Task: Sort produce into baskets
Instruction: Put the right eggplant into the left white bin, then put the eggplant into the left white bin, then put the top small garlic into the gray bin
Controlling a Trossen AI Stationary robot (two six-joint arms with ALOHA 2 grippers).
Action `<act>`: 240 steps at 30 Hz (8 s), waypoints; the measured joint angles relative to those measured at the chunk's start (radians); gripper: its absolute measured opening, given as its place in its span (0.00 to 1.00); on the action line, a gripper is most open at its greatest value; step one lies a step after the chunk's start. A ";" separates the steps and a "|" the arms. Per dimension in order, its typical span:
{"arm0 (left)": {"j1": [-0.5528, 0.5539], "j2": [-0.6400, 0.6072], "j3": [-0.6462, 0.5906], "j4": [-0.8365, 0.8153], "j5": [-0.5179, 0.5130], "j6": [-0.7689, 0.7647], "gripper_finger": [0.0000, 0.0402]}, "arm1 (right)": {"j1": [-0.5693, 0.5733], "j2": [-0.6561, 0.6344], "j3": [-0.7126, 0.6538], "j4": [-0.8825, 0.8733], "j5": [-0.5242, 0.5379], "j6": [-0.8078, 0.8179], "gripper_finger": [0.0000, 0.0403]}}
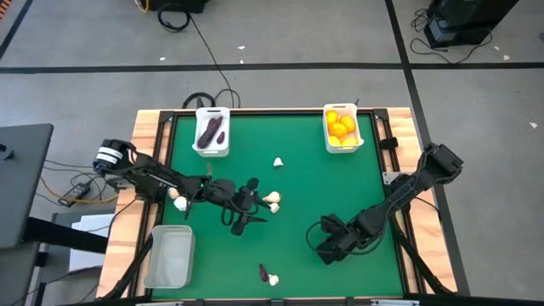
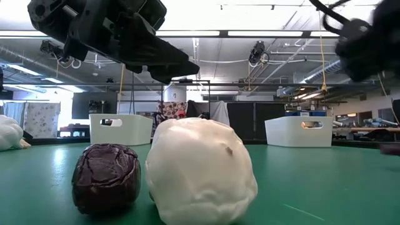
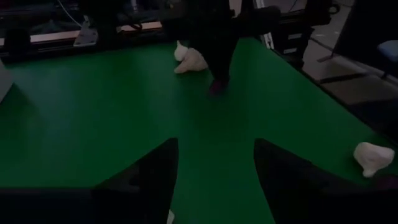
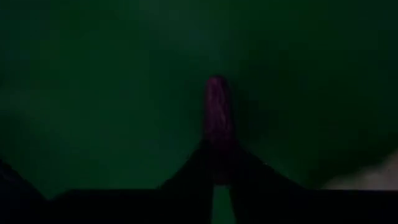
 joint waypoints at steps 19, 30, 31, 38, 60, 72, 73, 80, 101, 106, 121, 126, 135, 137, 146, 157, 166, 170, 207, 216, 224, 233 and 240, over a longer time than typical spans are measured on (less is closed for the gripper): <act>0.000 0.000 0.000 0.113 -0.042 0.002 0.48 | -0.220 0.000 0.000 0.660 0.387 -0.926 0.07; 0.001 0.000 0.000 0.143 -0.089 -0.049 0.39 | -0.250 0.000 0.000 0.702 0.404 -1.025 0.07; 0.001 0.000 0.000 0.142 -0.092 -0.049 0.37 | -0.250 0.000 0.000 0.712 0.403 -1.034 0.07; 0.002 0.000 0.000 0.143 -0.093 -0.048 0.17 | -0.250 0.000 0.000 0.719 0.405 -1.062 0.07; 0.402 -0.358 0.000 -0.444 -0.415 -0.141 0.06 | -0.252 0.001 -0.002 0.319 0.656 -0.711 0.38; 0.709 -0.446 0.000 -0.682 -0.592 -0.295 0.08 | -0.247 0.001 -0.007 0.312 0.628 -0.725 0.38; 0.722 -0.441 0.000 -0.691 -0.592 -0.304 0.09 | -0.247 0.001 -0.007 0.312 0.628 -0.724 0.38; 0.796 -0.438 0.000 -0.771 -0.588 -0.322 0.31 | -0.247 0.001 -0.007 0.312 0.627 -0.725 0.38; 0.430 -0.440 -0.026 -0.560 -0.066 -0.019 0.50 | -0.093 0.001 -0.008 0.464 0.535 -0.699 0.38; 0.230 -0.428 -0.127 -0.326 0.115 0.010 0.50 | -0.030 0.001 -0.008 0.513 0.632 -0.656 0.38; -0.180 -0.086 -0.180 0.090 0.116 0.027 0.50 | 0.034 0.001 -0.008 0.508 0.735 -0.546 0.38; -0.246 0.071 -0.113 0.101 0.113 0.026 0.50 | 0.034 0.001 -0.008 0.501 0.732 -0.534 0.38; -0.300 0.255 0.036 0.110 0.129 0.069 0.50 | 0.038 0.001 -0.008 0.501 0.733 -0.515 0.38; -0.308 0.290 0.071 0.100 0.132 0.089 0.50 | 0.039 0.001 -0.008 0.500 0.733 -0.515 0.38; -0.314 0.419 0.221 0.024 0.135 0.140 0.50 | 0.038 0.001 -0.008 0.501 0.756 -0.511 0.38; -0.309 0.421 0.246 -0.084 0.124 0.131 0.33 | 0.040 0.001 -0.008 0.497 0.752 -0.515 0.38; -0.255 0.413 0.246 -0.084 0.106 -0.014 0.04 | 0.041 0.001 -0.008 0.501 0.741 -0.511 0.38; -0.203 0.358 0.245 -0.156 0.097 -0.123 0.13 | 0.041 0.001 -0.008 0.501 0.724 -0.511 0.38; 0.647 -0.356 0.245 -1.252 -0.462 -0.205 0.13 | -0.552 0.001 -0.007 0.431 0.468 -1.144 0.39; 0.757 -0.284 0.245 -1.250 -0.410 -0.130 0.17 | -0.654 0.001 -0.006 0.434 0.377 -1.145 0.46; 0.824 -0.221 0.244 -1.192 -0.410 -0.073 0.37 | -0.669 0.001 -0.006 0.442 0.414 -1.205 0.54; 0.829 -0.263 0.245 -1.153 -0.405 -0.025 0.44 | -0.677 0.001 -0.005 0.480 0.368 -1.278 0.59; 0.719 -0.371 0.245 -1.270 -0.394 -0.069 0.44 | -0.728 0.001 -0.005 0.508 0.294 -1.341 0.59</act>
